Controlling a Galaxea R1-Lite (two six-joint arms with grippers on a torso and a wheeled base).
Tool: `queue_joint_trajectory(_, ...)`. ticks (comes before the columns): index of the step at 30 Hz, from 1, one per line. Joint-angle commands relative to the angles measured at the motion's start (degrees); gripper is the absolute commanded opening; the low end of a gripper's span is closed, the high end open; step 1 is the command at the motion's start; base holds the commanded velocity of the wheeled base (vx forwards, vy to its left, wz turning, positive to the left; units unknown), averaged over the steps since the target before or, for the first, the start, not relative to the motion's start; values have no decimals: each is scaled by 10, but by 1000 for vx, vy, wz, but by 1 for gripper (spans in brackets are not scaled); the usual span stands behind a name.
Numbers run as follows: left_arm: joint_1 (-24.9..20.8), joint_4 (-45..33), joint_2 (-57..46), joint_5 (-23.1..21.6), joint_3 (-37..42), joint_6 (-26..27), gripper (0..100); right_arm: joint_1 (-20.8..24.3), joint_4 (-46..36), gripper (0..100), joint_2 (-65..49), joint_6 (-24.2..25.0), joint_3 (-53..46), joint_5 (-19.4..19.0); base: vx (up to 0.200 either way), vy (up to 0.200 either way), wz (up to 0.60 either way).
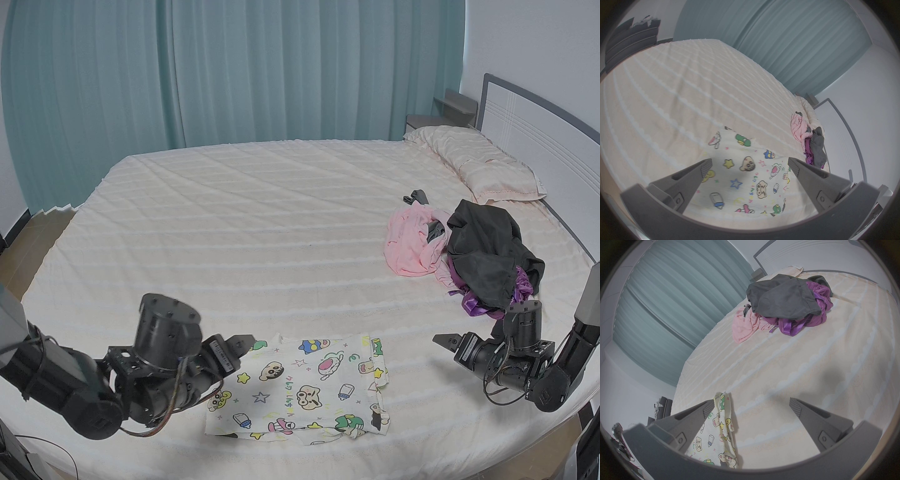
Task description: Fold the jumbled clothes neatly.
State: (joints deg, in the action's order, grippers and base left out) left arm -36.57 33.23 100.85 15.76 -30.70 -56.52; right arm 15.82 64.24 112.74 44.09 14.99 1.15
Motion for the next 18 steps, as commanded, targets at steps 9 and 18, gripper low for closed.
queue_joint_trajectory(9, 49, 174, 47, -52, 163, -26, 100, 25, 1, 100, 5, 4, -14, -1, -89, 0, 0)
queue_joint_trajectory(18, 56, 177, 49, -57, 162, -28, 100, 28, 0, 100, 10, 13, -14, -3, -44, 0, 0)
